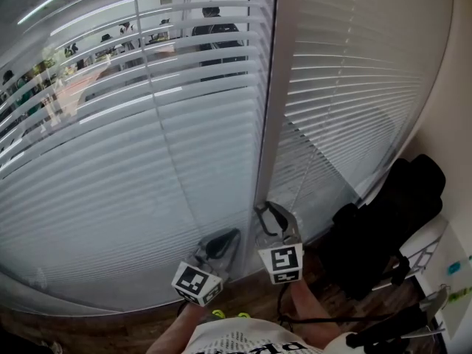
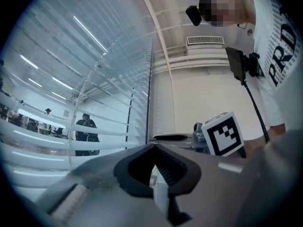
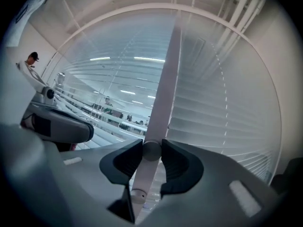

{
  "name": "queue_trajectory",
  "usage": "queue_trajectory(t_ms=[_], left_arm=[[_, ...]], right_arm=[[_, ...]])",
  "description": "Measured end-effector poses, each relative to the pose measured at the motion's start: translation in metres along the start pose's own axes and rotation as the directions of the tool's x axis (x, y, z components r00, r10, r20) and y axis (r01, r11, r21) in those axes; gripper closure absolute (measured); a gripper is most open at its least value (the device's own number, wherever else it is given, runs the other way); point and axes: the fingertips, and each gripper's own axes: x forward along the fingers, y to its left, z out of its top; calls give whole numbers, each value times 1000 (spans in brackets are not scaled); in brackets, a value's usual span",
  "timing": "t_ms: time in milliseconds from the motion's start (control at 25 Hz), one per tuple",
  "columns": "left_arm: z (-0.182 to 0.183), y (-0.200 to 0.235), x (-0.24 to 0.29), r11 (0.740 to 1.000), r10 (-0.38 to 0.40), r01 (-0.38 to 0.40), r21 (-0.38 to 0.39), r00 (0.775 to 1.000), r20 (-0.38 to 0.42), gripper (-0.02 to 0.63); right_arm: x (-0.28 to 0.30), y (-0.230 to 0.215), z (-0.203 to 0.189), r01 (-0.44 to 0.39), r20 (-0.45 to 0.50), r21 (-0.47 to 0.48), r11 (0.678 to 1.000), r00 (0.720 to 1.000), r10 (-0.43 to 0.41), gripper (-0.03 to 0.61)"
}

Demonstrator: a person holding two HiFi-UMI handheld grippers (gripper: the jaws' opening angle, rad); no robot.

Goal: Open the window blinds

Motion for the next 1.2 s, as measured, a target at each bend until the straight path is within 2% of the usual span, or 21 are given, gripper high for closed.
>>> queue_trajectory(t_ms=[200,440,680,880,1080,1200], left_arm=[[0,0,1,1000,-6,6,3,1000,2,621],[8,1,2,1000,-5,5,-2,1000,-2,621],[16,2,3,1000,-11,11,6,1000,-3,621],[1,4,3,1000,-9,9,-5,1000,2,621],[-8,4,4,1000,-9,9,-13,1000,5,621],[-4,5,5,1000,-6,6,-8,1000,0,621]], right_arm=[[0,-3,-3,-2,8,106,994,1000,1,445],[1,-6,5,-9,21,189,982,1000,5,445],[1,-9,12,-19,37,284,959,999,9,445],[0,-8,-3,-39,51,413,910,999,20,445],[0,-7,-11,-48,56,453,890,998,25,443],[1,-8,-9,-64,56,508,859,998,41,443]])
